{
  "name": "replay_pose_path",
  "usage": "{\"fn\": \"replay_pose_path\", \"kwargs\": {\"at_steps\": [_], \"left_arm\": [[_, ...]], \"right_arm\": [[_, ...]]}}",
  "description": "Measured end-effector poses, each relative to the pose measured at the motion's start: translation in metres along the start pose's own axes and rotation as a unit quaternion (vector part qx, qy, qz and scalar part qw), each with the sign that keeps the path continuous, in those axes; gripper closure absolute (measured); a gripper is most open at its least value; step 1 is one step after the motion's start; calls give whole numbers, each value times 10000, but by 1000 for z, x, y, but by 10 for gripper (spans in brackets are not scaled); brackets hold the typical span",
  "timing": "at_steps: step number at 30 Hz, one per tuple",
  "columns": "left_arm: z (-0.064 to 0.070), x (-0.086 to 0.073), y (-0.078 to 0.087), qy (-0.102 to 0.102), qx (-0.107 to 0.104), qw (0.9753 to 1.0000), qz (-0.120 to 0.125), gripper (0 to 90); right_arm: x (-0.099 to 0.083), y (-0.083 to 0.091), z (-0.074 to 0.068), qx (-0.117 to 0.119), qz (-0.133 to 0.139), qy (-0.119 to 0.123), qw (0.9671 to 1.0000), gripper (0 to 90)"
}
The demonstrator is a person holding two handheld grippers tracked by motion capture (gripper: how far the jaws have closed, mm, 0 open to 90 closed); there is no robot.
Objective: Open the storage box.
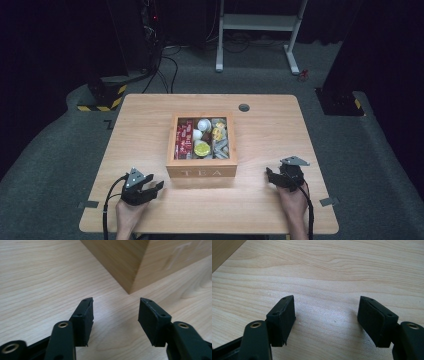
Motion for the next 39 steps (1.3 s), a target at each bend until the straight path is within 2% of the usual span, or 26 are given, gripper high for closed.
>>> {"fn": "replay_pose_path", "kwargs": {"at_steps": [1,8,12,13,14,18,21,22,24,31,34,39], "left_arm": [[2,0,0,36,-57,10000,-6,476],[12,3,-3,-129,-254,9996,-65,508],[22,3,-7,-305,-324,9990,4,578],[22,3,-7,-305,-324,9990,4,592],[26,2,-10,-388,-326,9987,-41,609],[29,2,-11,-416,-394,9984,-5,679],[29,4,-10,-325,-490,9982,66,715],[29,7,-10,-359,-502,9980,119,741],[30,8,-10,-349,-538,9979,75,761],[35,11,-17,-396,-554,9977,65,812],[39,14,-20,-476,-559,9973,80,839],[41,19,-23,-475,-542,9974,99,882]], "right_arm": [[0,0,0,0,0,0,10000,304],[0,0,0,0,0,0,10000,304],[0,0,0,0,0,0,10000,304],[0,0,0,0,0,0,10000,304],[0,0,0,1,2,-1,10000,304],[0,0,0,4,2,3,10000,304],[0,0,0,3,3,3,10000,304],[0,0,0,3,2,2,10000,304],[0,0,0,4,2,3,10000,304],[0,0,0,11,4,18,10000,300],[0,0,0,11,5,15,10000,301],[0,0,0,9,3,13,10000,300]]}}
Point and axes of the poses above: each handheld gripper's, and its own axes: y roughly backward along the jaws, x roughly out of its top, z roughly to its right, the point moved 2 cm from there along -y, roughly forward along the jaws, and after that the axes turned 9 degrees about y, right-handed, at the moved point
